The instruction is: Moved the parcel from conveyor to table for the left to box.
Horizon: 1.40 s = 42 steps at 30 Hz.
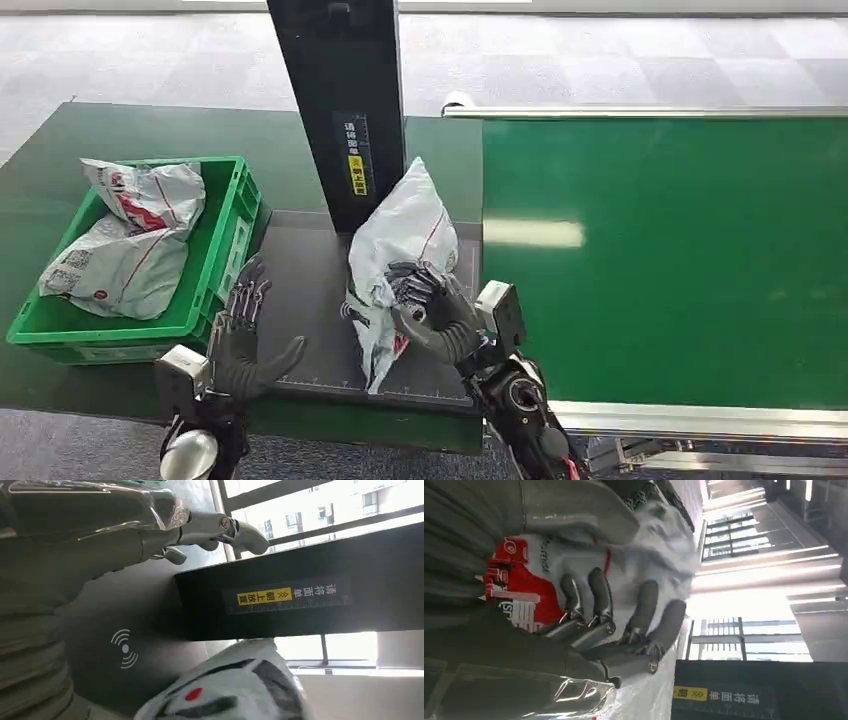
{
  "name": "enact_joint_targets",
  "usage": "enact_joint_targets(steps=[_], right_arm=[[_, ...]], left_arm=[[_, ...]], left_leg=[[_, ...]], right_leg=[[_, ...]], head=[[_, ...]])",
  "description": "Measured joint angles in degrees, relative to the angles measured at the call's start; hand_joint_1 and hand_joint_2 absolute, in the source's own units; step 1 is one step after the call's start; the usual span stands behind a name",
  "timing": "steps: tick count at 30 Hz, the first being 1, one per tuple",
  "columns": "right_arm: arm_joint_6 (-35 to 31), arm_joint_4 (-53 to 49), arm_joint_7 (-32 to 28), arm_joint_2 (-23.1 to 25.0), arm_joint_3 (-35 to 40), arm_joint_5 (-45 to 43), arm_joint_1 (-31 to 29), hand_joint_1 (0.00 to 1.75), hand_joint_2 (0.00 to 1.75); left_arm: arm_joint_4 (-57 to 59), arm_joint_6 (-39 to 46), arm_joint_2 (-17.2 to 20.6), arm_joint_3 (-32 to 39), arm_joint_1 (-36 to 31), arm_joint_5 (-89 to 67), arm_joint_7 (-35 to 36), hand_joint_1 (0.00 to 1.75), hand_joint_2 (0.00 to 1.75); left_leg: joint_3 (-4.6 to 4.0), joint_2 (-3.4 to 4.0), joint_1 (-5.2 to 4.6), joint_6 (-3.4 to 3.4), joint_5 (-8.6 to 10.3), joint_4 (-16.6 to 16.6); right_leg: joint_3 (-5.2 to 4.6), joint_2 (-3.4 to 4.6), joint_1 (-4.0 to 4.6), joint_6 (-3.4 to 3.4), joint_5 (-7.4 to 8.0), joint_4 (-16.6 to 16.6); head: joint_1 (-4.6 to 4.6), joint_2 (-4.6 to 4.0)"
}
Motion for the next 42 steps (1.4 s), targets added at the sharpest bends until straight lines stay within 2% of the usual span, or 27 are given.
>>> enact_joint_targets(steps=[20,27,32,37,42], right_arm=[[-1.48,-1.42,0.17,-0.48,0.05,-0.09,-0.82,0.00,1.75],[-4.18,-7.15,0.63,-2.71,-4.09,-0.07,1.08,0.00,1.75],[-5.79,-14.45,0.00,-5.77,-11.24,0.11,6.68,0.00,1.75],[-6.08,-19.57,-0.90,-6.73,-17.86,1.07,12.17,0.00,1.75],[-6.08,-21.77,-0.90,-6.91,-21.00,1.33,13.68,0.00,1.75]], left_arm=[[0.11,0.07,0.26,-0.33,0.00,0.07,0.00,0.00,1.75],[-0.02,-0.02,0.35,-0.28,0.27,-2.06,0.48,0.00,1.75],[-2.54,4.92,1.09,-1.77,2.78,-16.06,1.05,0.00,1.75],[-4.66,12.40,1.68,-7.33,4.81,-35.64,4.07,0.00,1.75],[-4.70,13.53,1.86,-11.39,4.92,-38.25,5.31,0.00,1.75]], left_leg=[[0.01,0.01,0.00,0.00,0.00,0.01],[0.00,-0.01,0.00,0.00,0.00,0.02],[-0.04,-0.01,-0.01,-0.01,-0.06,0.02],[-0.11,-0.02,-0.02,0.00,-0.10,0.02],[-0.06,0.02,-0.01,-0.01,-0.09,0.02]], right_leg=[[-0.01,0.00,0.00,0.00,0.00,0.00],[-0.02,0.00,0.00,0.00,0.00,-0.01],[-0.05,-0.01,-0.02,0.01,-0.01,-0.03],[-0.10,-0.01,-0.02,0.01,-0.01,-0.05],[-0.08,0.01,-0.01,0.01,0.00,-0.05]], head=[[0.00,0.00],[0.02,0.00],[0.00,0.00],[0.00,0.00],[0.00,0.00]])
